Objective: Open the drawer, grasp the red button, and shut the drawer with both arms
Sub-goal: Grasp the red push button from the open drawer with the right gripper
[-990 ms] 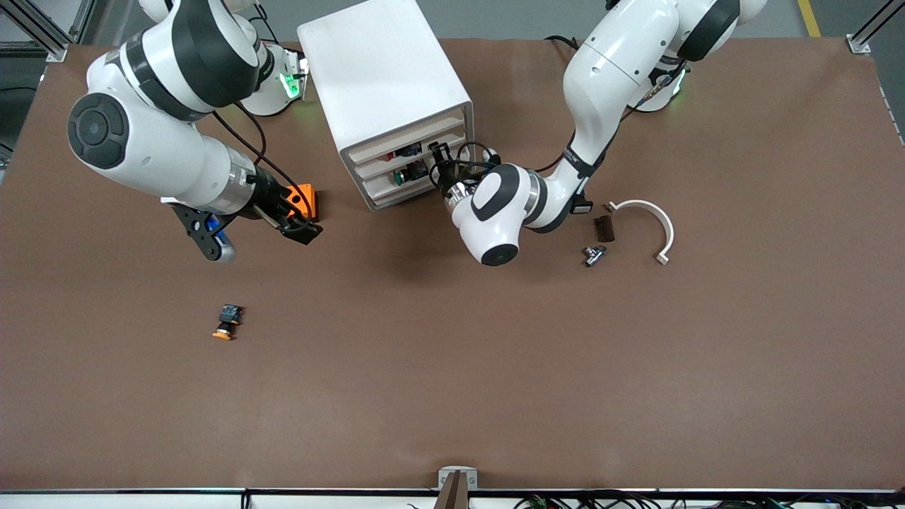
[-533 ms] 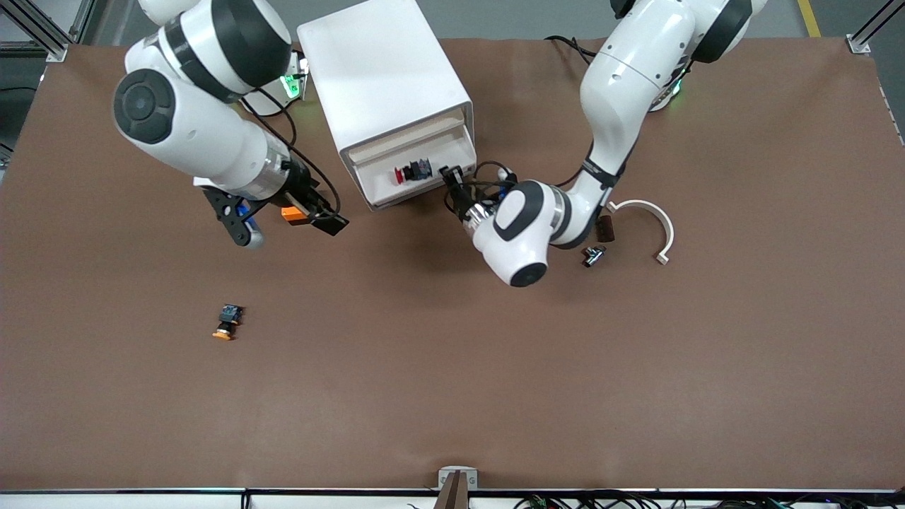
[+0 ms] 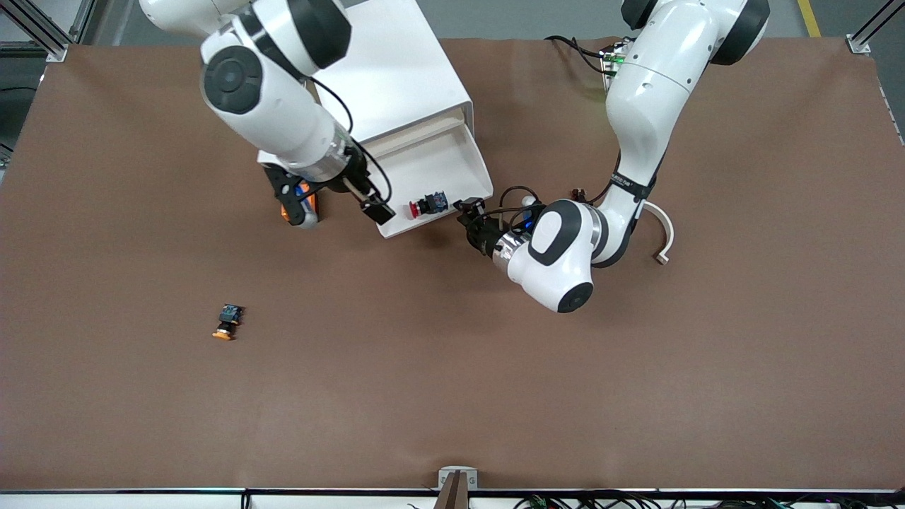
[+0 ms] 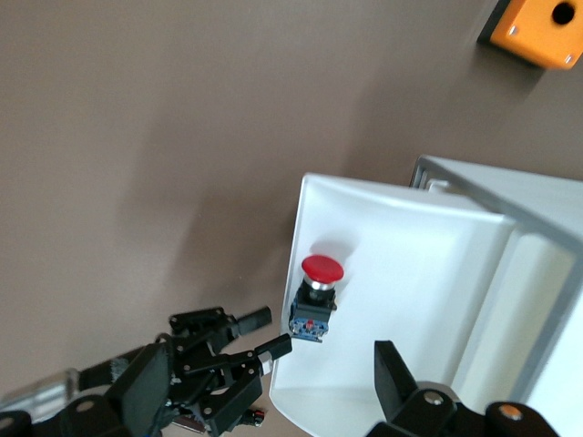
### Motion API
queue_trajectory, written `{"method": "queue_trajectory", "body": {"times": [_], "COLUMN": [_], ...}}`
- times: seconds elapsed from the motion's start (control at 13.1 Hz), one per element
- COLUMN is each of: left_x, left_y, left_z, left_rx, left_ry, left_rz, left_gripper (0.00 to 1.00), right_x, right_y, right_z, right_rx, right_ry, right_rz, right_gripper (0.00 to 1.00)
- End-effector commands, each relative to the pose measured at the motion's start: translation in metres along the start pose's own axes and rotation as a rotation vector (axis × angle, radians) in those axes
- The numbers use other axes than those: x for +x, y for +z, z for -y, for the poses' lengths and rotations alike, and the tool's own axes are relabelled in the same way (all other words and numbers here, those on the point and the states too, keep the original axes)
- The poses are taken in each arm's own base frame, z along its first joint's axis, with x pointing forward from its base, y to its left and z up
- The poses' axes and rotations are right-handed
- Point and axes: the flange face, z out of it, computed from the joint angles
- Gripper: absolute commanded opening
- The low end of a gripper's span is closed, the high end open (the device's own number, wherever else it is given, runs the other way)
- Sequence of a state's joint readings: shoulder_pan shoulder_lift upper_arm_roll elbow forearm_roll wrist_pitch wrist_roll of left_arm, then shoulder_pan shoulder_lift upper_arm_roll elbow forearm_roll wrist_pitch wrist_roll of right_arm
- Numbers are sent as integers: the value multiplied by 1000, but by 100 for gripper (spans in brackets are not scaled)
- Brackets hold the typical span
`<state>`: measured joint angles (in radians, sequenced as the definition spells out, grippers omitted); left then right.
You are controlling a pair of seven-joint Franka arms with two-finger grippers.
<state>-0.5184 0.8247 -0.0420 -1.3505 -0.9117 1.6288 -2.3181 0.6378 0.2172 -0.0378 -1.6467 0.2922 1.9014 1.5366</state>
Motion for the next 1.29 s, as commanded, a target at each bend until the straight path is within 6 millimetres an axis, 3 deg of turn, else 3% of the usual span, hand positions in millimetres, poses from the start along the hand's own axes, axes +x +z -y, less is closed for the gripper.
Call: {"method": "queue_trajectory", "body": {"times": [0.0, 0.3, 0.53, 0.61, 0.84, 0.99, 1.07, 1.14, 1.22], "left_x": [-4, 10, 24, 29, 41, 48, 49, 49, 52], "left_y": [-17, -79, -104, -122, -149, -156, -157, -167, -175], "left_z": [3, -4, -12, -15, -18, -22, -23, -22, -22], "left_rx": [-32, -129, -242, -277, -335, -382, -400, -428, -448], "left_ry": [16, -2, 17, 5, 11, 61, 98, 141, 184], "left_rz": [20, 63, -4, 6, 8, -52, -77, -89, -104], "left_gripper": [99, 99, 99, 99, 99, 99, 99, 99, 99], "right_x": [-24, -55, -69, -72, -79, -80, -84, -86, -85], "right_y": [37, 93, 134, 141, 161, 167, 170, 171, 170], "right_z": [1, -8, -13, -13, -14, -13, -14, -13, -12], "right_rx": [-37, -66, -79, -73, -80, -74, -73, -65, -57], "right_ry": [-6, -21, -5, -6, -5, 7, 5, -4, -5], "right_rz": [-22, -120, -149, -170, -187, -197, -201, -207, -208], "right_gripper": [100, 100, 100, 100, 99, 95, 90, 79, 53]}}
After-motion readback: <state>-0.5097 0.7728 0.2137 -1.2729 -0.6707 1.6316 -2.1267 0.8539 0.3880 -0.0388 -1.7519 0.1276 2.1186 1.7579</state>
